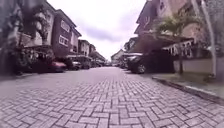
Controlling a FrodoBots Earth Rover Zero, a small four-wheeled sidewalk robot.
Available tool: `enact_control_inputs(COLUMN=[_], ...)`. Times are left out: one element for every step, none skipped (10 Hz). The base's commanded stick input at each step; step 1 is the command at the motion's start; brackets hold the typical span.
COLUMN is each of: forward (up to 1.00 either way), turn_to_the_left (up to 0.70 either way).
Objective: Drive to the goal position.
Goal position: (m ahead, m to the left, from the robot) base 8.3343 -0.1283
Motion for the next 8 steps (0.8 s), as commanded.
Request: enact_control_inputs(forward=[0.70,0.70,0.70,0.70,0.70,0.70,0.70,0.70], turn_to_the_left=[0.00,0.00,0.00,0.00,0.00,0.00,0.00,0.00])
